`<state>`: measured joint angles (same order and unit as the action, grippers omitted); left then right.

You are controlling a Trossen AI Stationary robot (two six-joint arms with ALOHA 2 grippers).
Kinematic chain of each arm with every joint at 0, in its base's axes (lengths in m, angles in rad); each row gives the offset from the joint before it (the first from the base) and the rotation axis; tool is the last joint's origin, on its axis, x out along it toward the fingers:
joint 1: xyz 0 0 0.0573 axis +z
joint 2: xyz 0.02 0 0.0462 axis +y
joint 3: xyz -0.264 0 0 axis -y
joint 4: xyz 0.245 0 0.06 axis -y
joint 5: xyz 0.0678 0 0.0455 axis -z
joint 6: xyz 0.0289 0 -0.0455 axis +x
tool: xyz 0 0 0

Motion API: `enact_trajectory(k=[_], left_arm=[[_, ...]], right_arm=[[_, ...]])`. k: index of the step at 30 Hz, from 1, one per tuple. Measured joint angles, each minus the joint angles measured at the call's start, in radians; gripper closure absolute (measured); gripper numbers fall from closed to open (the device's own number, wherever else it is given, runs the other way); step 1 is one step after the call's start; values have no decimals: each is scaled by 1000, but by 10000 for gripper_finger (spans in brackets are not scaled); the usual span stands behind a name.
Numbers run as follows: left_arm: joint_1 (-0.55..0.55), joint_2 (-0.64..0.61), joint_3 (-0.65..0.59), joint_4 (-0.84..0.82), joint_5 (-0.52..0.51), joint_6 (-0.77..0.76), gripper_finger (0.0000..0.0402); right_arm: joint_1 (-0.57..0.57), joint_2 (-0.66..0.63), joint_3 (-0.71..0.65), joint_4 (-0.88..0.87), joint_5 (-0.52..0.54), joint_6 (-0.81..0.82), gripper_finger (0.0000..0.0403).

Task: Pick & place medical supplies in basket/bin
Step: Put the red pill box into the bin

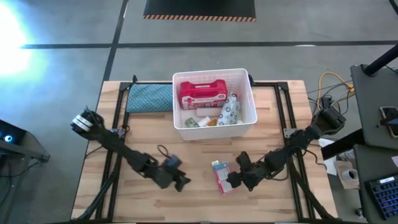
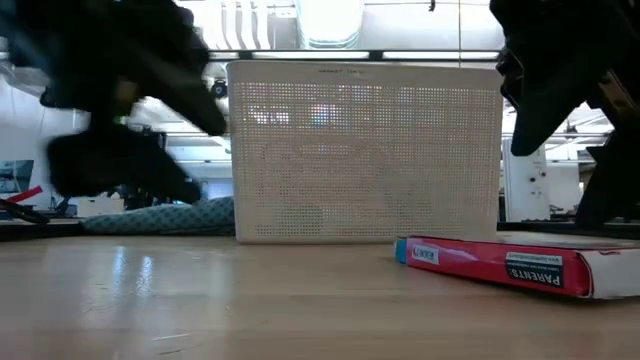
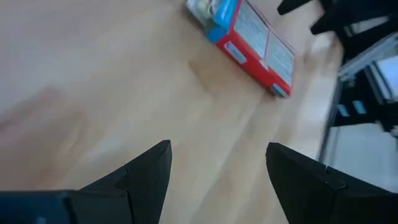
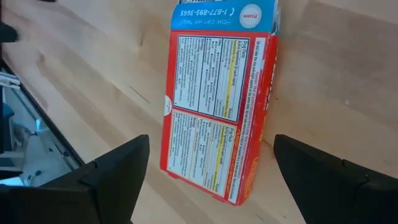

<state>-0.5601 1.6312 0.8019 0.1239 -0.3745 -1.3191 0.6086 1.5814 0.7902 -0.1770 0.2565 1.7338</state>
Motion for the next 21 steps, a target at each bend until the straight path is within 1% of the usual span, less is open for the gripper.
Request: enact_trajectory(k=[2, 7, 12, 16, 21], left_arm=[[40, 56, 56, -2, 41, 54, 160], [143, 160, 197, 6, 215, 201, 160], [175, 257, 317, 5, 368, 305, 160], [175, 324, 360, -7, 399, 311, 160], [176, 363, 360, -1, 399, 293, 160]], right_arm=[[0, 9, 0, 4, -3, -14, 69], [-1, 56, -13, 18, -32, -54, 69], [-3, 95, -27, 134, -41, -95, 74], [-5, 123, -28, 184, -49, -118, 76], [-9, 138, -31, 234, -43, -130, 76]])
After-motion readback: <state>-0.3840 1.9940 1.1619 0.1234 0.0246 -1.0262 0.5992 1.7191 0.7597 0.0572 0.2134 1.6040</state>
